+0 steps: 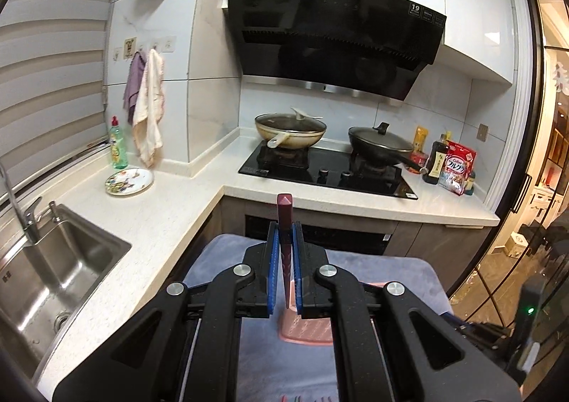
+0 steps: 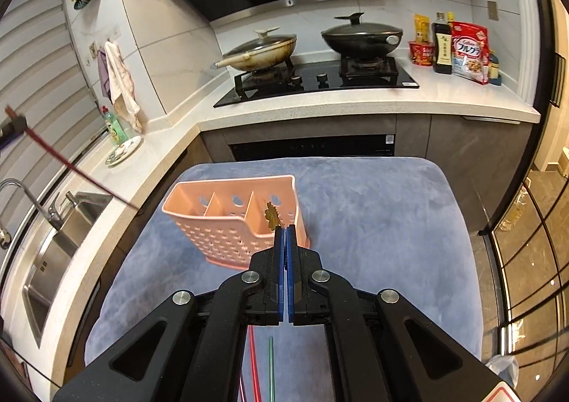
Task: Organize utensils
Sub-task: 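Lift the chopstick with the left tool while the right tool carries the spoon to the pink holder, then open the left tool over the holder while the right tool releases the spoon into it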
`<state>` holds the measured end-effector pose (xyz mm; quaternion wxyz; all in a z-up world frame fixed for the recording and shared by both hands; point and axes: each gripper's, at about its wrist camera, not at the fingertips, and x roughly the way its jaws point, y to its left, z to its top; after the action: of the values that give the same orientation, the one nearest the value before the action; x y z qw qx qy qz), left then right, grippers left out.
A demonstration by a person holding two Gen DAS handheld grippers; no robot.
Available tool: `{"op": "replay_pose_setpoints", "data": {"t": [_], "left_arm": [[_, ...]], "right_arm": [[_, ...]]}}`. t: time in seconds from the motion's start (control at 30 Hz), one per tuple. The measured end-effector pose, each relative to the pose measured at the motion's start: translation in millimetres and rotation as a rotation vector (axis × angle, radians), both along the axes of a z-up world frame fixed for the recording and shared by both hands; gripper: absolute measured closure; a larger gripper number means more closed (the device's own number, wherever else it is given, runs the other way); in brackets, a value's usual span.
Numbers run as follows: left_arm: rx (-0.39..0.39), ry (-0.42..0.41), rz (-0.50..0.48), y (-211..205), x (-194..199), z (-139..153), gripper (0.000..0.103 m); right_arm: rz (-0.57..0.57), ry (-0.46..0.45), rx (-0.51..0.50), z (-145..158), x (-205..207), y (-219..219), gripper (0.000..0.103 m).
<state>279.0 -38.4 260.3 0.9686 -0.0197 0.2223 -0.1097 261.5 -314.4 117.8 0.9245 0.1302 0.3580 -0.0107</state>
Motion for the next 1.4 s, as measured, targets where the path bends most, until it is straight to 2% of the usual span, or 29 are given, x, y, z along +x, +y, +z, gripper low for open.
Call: {"op": "replay_pose_setpoints", "data": {"t": [0.17, 0.37, 0.57, 0.77, 1.07, 1.17, 1.2, 1.4], "left_arm": [[-0.002, 0.023, -0.018, -18, 24, -9, 0.096], [0.013, 0.093, -0.021, -30, 48, -41, 0.096], [0.028, 0.155, -0.011, -33, 62, -70, 0.096], [0.031, 0.172, 0.008, -27, 64, -82, 0.096], [0.03, 0.156, 0.017, -17, 47, -75, 0.095], [0.042, 0.152, 0.022, -10, 34, -76, 0.089], [0.046, 0.153, 0.026, -6, 28, -78, 0.086], [0.059, 0.201, 0.043, 20, -9, -101, 0.086]], "right_arm": [[0.014, 0.05, -0.018, -15, 30, 2, 0.102], [0.023, 0.109, 0.012, -39, 54, 1, 0.102], [0.025, 0.109, 0.022, -46, 65, 5, 0.101], [0.01, 0.077, 0.033, -40, 64, 0, 0.098], [0.008, 0.027, 0.05, -24, 33, 0, 0.097], [0.012, 0.014, 0.044, -22, 11, 4, 0.097], [0.015, 0.012, 0.044, -21, 3, 6, 0.097], [0.021, 0.017, 0.041, -30, -49, 12, 0.096]]}}
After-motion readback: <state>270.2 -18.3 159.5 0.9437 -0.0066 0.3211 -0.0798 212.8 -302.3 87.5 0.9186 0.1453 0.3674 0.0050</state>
